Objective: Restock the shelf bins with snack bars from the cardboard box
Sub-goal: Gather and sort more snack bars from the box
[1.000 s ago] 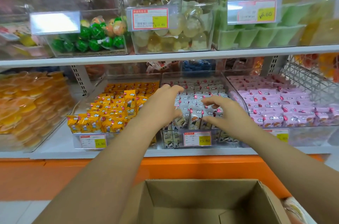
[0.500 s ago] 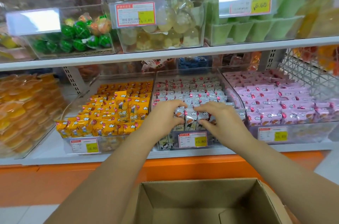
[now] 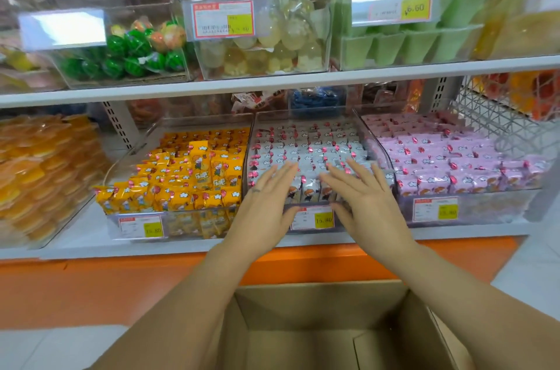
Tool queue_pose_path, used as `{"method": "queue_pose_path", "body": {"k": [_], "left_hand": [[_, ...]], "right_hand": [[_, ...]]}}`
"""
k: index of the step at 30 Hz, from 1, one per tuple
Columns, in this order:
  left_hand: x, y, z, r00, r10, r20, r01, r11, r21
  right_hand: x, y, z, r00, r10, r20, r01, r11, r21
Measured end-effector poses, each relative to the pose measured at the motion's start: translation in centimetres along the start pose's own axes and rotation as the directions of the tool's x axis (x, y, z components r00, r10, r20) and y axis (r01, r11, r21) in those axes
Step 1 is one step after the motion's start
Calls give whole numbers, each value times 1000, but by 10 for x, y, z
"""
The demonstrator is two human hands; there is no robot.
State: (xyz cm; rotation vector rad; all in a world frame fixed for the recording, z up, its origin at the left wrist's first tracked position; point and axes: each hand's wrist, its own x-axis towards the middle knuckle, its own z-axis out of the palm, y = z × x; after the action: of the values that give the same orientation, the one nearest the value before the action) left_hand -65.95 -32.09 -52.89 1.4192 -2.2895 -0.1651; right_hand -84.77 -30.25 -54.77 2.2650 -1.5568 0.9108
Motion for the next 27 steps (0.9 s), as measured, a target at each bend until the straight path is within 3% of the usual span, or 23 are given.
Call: {"method": "queue_pose_path", "body": {"k": [3,5,7,10,14,18,24,27], "left_hand": [[-27,1,15,985,21,-173,-42,992,-120],[-51,1,36,973,20,-228,-69,976,-208],[-74,-3,63,979,12,-201,-70,956,-284],[-100,-11,112,998,-51,-24,39,932,-362],[-120,-16,168,924,-188,335,316,866,-386],[-128,-18,214,737,-183,651,470,831,-298],[-137,-19,277,535,-156,831,471,871,-139],[-143,-22,304,455,-137,880,488,865,-118]], "right_hand": [[-30,-5,-6,998,20,-61,-9,982,187],[-56,-4,-3,998,57,-15,-50,947,316],[-85,3,7,986,133,96,-160,906,392],[-126,14,22,908,237,345,-366,850,380],[-169,39,54,713,303,633,-563,785,258],[-200,62,93,506,340,793,-688,714,132],[-236,71,148,160,268,950,-670,736,-95],[-253,71,163,28,259,966,-663,728,-176]]}}
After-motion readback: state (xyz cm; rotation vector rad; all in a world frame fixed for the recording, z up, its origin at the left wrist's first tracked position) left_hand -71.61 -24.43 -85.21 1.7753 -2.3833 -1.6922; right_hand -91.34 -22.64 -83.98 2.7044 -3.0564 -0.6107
